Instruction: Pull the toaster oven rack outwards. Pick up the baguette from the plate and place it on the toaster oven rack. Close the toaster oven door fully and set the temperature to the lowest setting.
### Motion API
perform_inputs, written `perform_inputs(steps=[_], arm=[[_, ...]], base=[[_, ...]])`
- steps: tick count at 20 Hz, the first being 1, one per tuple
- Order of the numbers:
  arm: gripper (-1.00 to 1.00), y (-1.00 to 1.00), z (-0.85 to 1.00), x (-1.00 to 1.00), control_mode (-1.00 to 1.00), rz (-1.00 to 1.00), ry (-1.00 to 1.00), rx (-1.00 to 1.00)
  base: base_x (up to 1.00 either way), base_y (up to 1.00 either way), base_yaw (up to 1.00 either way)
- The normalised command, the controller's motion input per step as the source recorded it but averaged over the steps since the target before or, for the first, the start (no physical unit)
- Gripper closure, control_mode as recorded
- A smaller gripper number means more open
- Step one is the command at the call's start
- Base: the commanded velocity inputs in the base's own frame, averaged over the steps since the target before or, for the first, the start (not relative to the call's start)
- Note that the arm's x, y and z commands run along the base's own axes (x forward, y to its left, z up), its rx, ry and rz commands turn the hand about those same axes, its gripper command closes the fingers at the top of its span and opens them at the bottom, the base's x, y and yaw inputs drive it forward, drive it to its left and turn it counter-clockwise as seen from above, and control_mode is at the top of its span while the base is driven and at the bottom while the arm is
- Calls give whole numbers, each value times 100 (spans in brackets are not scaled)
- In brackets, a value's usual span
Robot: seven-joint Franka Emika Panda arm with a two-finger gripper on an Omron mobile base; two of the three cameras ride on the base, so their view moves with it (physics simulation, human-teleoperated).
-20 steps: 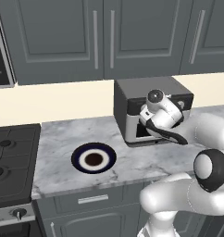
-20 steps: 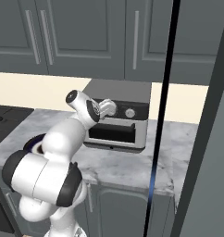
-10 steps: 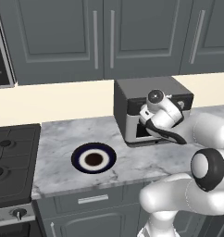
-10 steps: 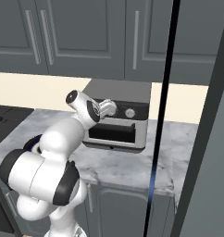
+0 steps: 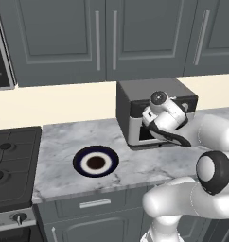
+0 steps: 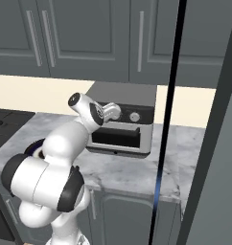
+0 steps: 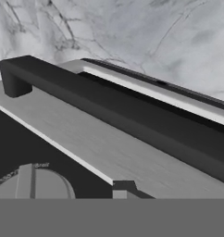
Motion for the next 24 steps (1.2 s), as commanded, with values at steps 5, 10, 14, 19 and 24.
perform_inputs(steps=[5, 10, 14, 19, 24], arm=[[100, 0, 0, -17, -100, 59, -27, -100], [100, 0, -2, -24, -100, 62, -18, -99], [100, 0, -27, -17, -100, 71, -23, -89], [100, 0, -21, -16, -100, 69, -34, -86], [100, 0, -21, -13, -100, 72, -28, -85]], base=[[0, 0, 0], [0, 0, 0], [0, 0, 0], [0, 0, 0], [0, 0, 0]])
